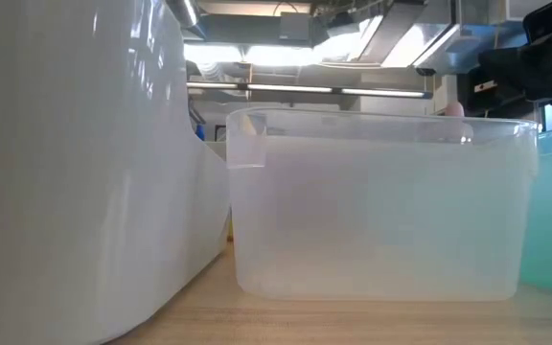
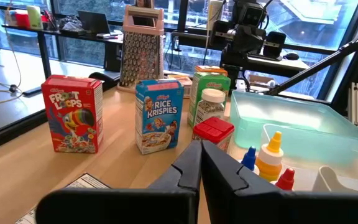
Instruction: Pick & Place Kitchen Items
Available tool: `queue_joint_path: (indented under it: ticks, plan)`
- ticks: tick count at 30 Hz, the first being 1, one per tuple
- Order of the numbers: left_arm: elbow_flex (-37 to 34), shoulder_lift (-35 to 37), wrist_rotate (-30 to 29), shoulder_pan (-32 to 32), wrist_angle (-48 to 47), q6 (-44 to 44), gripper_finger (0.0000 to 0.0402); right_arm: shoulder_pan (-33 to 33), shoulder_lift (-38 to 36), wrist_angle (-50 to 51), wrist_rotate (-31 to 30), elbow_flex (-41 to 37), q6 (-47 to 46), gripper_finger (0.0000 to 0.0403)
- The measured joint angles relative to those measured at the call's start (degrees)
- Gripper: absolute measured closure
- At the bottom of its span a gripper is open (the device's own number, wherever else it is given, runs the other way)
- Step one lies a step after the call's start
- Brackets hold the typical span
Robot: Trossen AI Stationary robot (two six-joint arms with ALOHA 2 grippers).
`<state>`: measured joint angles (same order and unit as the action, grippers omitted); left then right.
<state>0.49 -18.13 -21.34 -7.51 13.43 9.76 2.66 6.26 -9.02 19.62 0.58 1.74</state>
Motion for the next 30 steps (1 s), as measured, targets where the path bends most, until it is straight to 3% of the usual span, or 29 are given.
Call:
queue_joint_path:
  ticks: [19, 24, 30]
  plan:
    - [0.02, 0.00, -0.02, 0.00, 0.02, 0.00, 0.0396, -0.04, 0.02, -0.37, -0.30, -0.02, -1.29, 0.0392]
    - [0.01, 0.00, -0.01, 0.00, 0.02, 0.00, 0.0395, -0.04, 0.00, -0.72, -0.34, 0.00, -2.01, 0.0350]
    - [0.00, 0.00, -0.02, 0.00, 0.01, 0.00, 0.0395, -0.08, 0.00, -2.90, -0.39, 0.00, -2.69, 0.0261]
